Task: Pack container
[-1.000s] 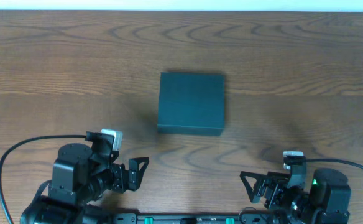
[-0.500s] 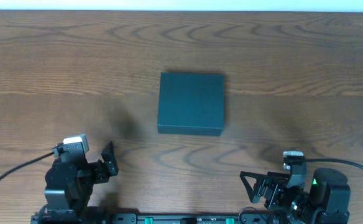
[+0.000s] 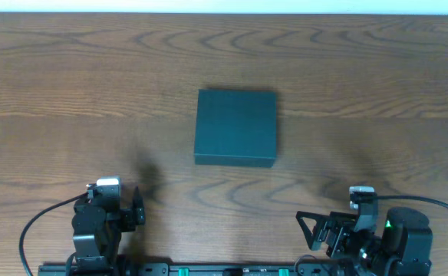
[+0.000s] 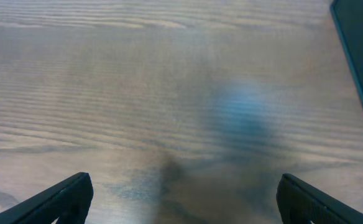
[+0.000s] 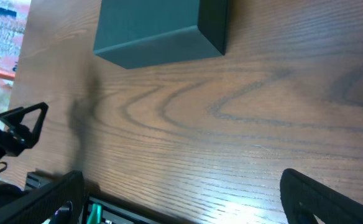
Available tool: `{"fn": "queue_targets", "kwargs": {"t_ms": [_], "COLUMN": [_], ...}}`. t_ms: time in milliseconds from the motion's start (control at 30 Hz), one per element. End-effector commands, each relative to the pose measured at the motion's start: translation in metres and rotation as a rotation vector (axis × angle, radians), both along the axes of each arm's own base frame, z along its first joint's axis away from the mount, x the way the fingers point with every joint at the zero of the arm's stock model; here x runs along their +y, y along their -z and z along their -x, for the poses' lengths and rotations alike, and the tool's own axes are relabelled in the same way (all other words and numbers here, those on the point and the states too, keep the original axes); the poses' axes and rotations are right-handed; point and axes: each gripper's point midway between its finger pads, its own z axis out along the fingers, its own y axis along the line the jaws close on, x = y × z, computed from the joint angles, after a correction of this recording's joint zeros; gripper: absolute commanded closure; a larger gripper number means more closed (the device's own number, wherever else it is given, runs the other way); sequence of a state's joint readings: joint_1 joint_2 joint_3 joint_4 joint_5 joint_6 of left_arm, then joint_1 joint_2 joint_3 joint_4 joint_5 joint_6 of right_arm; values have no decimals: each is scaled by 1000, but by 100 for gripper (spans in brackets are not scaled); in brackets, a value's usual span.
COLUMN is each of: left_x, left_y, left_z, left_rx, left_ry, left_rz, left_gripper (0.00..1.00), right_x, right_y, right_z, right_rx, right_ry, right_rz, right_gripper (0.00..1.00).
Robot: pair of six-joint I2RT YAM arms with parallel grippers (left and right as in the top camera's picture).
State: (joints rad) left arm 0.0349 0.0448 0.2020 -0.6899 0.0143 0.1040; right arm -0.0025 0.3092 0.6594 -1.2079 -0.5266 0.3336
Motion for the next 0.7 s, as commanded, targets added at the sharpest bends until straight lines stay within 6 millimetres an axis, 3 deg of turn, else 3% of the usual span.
{"fn": "queue_targets", "kwargs": {"t_ms": [0,667], "left_x": [4,4], "left_y": [10,11], "left_z": [-1,0], "left_rx": [-1,-2], "left_ry": [-8,-9], "left_rz": [-27,-27], "left_gripper": [5,5], "right_x": [2,2], "right_y": [0,0], "right_z": [1,1], "right_rx": [6,6], "right_ry": [-2,-2], "right_rz": [-16,-16], "right_gripper": [1,1]}}
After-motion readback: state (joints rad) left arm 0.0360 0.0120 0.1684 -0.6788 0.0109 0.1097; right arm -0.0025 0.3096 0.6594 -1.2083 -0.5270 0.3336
